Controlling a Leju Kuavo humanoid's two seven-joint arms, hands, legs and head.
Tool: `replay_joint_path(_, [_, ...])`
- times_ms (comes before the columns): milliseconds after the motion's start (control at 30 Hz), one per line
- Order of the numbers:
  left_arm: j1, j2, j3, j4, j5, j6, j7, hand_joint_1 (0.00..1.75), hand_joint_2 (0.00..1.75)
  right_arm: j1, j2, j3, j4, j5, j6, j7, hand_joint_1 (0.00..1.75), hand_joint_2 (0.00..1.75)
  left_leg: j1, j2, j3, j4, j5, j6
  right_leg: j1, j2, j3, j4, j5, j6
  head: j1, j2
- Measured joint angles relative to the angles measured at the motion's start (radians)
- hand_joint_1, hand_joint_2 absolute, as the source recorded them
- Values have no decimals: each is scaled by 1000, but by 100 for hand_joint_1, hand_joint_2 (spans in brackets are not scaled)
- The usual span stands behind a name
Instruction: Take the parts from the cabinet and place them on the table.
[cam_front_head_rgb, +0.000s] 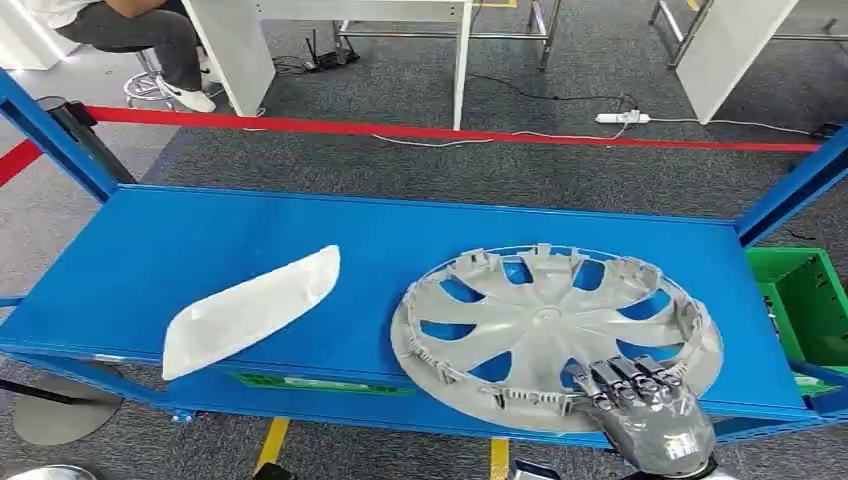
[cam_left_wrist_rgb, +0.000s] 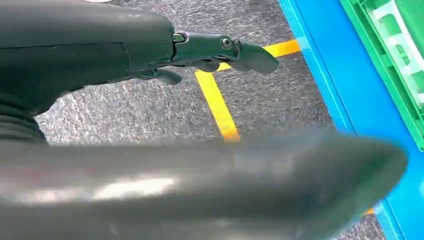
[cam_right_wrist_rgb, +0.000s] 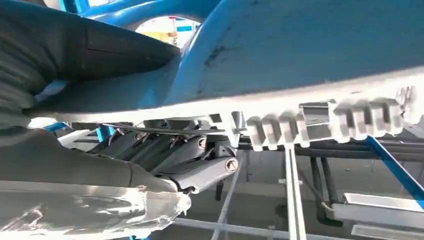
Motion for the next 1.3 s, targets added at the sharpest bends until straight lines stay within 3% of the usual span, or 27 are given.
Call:
replay_joint_path(300, [0, 0, 0, 0, -16, 50, 4, 0, 175, 3, 0, -4, 0, 0, 0, -2, 175, 175, 0, 0, 0, 0, 0, 0, 0, 0, 0, 0, 0, 0, 0, 0])
replay_joint_path(1300, [-1, 0, 0, 0, -21, 41, -19, 0, 175, 4, 0, -6, 0, 0, 0, -11, 175, 175, 0, 0, 0, 0, 0, 0, 0, 0, 0, 0, 0, 0, 0, 0])
